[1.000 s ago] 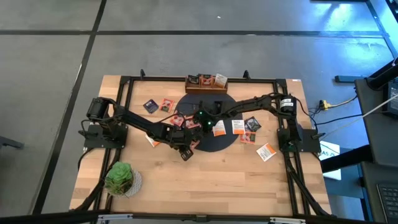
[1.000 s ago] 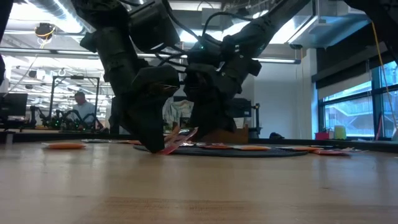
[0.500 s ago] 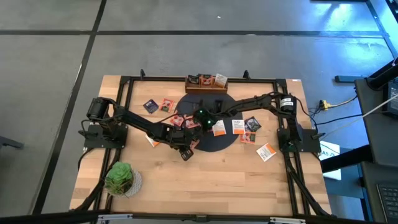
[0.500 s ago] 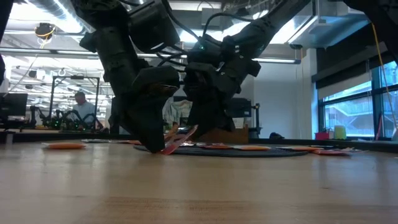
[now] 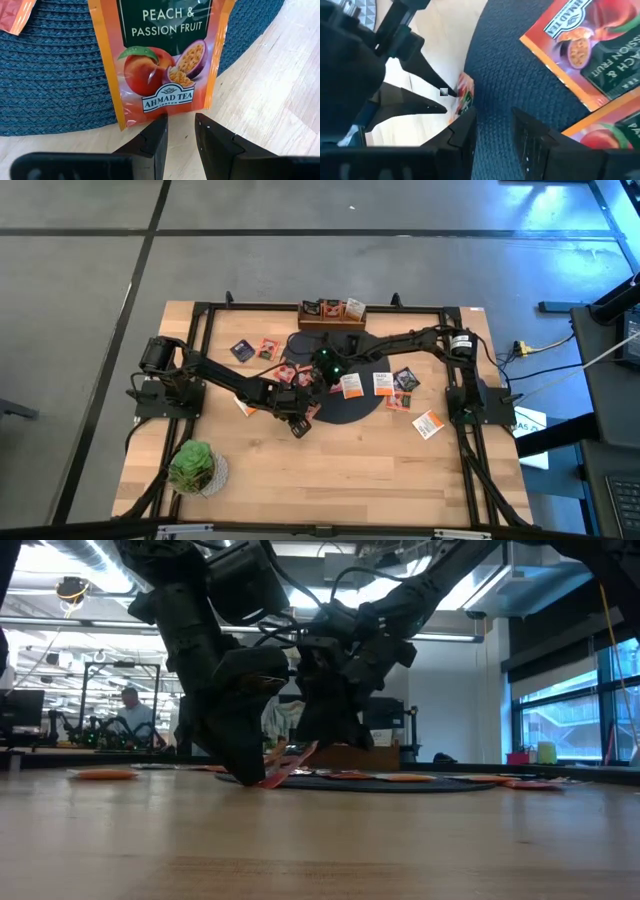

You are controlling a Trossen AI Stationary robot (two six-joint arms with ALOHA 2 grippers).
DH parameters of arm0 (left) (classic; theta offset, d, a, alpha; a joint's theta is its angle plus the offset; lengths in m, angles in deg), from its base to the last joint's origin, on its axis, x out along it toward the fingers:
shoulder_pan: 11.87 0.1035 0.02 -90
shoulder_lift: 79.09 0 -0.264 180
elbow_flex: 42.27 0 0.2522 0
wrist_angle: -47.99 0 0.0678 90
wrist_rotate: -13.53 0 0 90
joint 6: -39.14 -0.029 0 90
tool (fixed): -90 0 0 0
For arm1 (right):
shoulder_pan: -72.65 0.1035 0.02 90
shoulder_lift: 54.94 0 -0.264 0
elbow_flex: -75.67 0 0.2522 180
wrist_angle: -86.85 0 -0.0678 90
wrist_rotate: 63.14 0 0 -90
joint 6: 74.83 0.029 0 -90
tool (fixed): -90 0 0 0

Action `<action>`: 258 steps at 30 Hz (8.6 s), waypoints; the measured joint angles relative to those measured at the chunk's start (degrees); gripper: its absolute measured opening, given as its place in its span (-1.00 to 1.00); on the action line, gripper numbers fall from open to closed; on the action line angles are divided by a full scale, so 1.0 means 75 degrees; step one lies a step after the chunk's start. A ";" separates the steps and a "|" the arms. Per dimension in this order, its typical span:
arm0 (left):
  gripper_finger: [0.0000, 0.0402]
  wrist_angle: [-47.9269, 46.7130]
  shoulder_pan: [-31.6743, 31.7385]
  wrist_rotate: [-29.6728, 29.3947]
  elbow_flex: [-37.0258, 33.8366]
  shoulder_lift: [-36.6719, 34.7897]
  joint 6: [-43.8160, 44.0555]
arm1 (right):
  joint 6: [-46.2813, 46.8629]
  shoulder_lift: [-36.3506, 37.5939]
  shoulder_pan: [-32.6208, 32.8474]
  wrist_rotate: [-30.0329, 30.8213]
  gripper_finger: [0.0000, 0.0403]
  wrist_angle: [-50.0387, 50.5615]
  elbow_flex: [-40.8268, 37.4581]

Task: Pick & Place Tea
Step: Put the orange tea bag into the middle section of the wooden organizer

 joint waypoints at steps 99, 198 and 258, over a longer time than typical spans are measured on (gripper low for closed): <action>-0.53 -0.1142 0.2993 -0.0105 -0.0003 -0.2847 -0.3681 | -0.8227 -0.0303 -0.3455 0.4181 -0.92 0.2626 0.3048; -0.53 0.3634 0.1320 -0.0682 0.0023 0.1384 -0.2477 | -0.0195 0.1822 -0.1335 0.0898 0.01 -0.1758 -0.3148; -0.53 0.2244 0.2617 0.0330 -0.0006 -0.2209 -0.4342 | -0.4625 0.1481 -0.3423 0.2138 -0.99 -0.0735 0.0274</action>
